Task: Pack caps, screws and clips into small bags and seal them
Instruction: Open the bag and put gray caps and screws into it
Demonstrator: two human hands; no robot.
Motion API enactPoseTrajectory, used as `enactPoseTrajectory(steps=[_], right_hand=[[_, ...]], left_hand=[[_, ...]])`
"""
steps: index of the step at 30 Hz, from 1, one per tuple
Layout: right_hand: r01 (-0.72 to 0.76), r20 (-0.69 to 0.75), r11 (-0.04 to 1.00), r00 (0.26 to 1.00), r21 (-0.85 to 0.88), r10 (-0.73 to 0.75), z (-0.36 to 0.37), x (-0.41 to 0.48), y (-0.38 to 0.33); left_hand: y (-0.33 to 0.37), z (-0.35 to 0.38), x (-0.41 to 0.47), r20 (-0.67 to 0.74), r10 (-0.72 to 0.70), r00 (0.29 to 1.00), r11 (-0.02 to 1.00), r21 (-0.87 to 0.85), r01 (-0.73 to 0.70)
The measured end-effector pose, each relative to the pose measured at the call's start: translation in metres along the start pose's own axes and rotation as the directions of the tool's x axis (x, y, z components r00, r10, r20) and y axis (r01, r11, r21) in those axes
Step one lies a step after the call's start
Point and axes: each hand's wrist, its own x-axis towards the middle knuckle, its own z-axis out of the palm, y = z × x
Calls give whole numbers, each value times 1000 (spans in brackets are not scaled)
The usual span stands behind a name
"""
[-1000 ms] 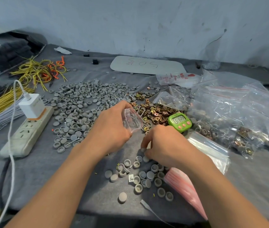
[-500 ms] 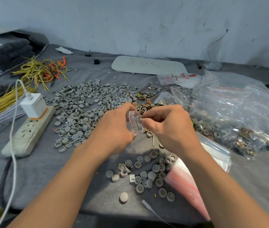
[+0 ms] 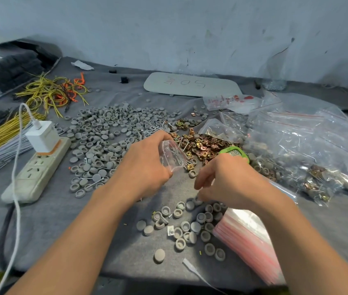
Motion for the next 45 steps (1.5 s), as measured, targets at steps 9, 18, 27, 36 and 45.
enactPoseTrajectory(steps=[9, 18, 27, 36, 45], right_hand=[[-17, 35, 975, 999, -221, 26, 14, 2, -13], [186, -457, 908, 889, 375, 7, 9, 5, -19], [143, -485, 947, 874, 288, 15, 11, 9, -19], [-107, 20, 985, 994, -133, 111, 5, 2, -4], [-125, -22, 953, 992, -276, 124, 14, 4, -11]], left_hand=[[2, 1, 1, 8, 4, 1000, 1000, 28, -4], [4, 2, -1, 13, 7, 1000, 1000, 23, -7], [2, 0, 0, 4, 0, 1000, 1000, 14, 0], [4, -1, 0, 17, 2, 1000, 1000, 22, -3], [6, -2, -1, 17, -1, 1000, 999, 39, 0]])
